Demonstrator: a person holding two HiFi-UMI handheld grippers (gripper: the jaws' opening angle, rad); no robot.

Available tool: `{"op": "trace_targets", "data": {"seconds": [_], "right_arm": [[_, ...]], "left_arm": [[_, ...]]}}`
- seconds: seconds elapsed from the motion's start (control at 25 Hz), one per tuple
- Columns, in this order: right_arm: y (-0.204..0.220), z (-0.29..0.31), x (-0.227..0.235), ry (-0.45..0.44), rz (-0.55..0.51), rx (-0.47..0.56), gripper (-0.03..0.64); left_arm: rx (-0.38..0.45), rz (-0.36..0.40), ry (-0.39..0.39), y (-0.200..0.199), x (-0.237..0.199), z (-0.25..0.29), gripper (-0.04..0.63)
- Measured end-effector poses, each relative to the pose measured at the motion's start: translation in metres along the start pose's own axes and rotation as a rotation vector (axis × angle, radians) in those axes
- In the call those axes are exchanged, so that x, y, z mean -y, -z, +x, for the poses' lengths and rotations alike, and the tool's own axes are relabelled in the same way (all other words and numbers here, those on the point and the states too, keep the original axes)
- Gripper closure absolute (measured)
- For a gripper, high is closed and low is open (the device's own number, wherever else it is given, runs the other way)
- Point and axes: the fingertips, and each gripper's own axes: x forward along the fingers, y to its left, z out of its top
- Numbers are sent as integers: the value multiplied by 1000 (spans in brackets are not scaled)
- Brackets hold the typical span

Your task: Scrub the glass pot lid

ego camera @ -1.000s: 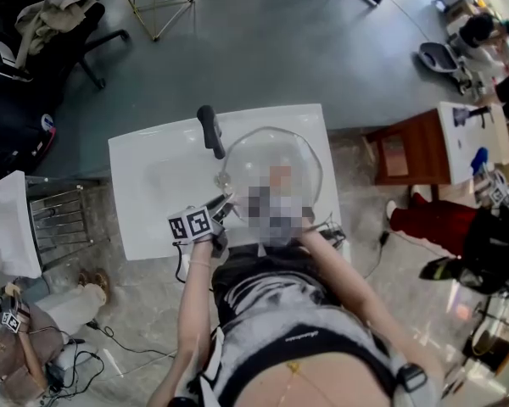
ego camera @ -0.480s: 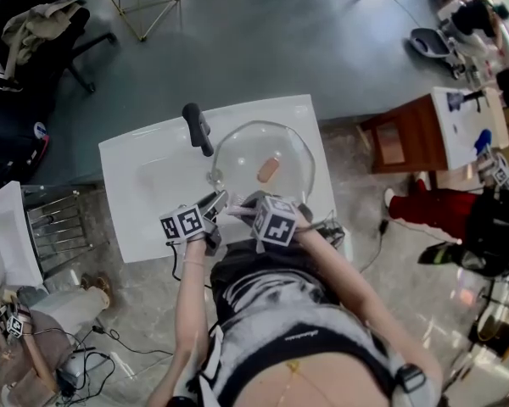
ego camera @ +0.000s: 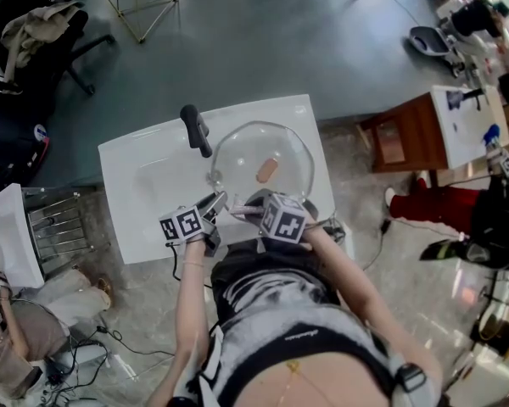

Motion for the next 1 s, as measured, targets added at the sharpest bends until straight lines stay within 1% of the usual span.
{"op": "trace_targets", "data": {"seconds": [0.2,0.36,0.52,0.64,0.72,0.84,1.0], "right_arm": [[-3,-11,14,46,17,40,537],[-1,-20,22,83,-3,33,537],[-1,-31,34,170,-24,46,537],[7,-31,44,212,-60,4,537],[12,-30,45,204,-63,-8,537],[13,-27,43,169,-33,8,535],[19,-21,35,136,-25,10,535]], "left_arm": [[-1,3,1,-1,1,1,469],[-2,2,0,-1,2,-1,469],[-3,1,0,0,2,-1,469],[-1,0,1,-1,2,-1,469],[-2,-1,2,-1,2,0,469],[-4,-3,2,-1,2,0,469],[-5,-4,2,-1,2,0,469]]}}
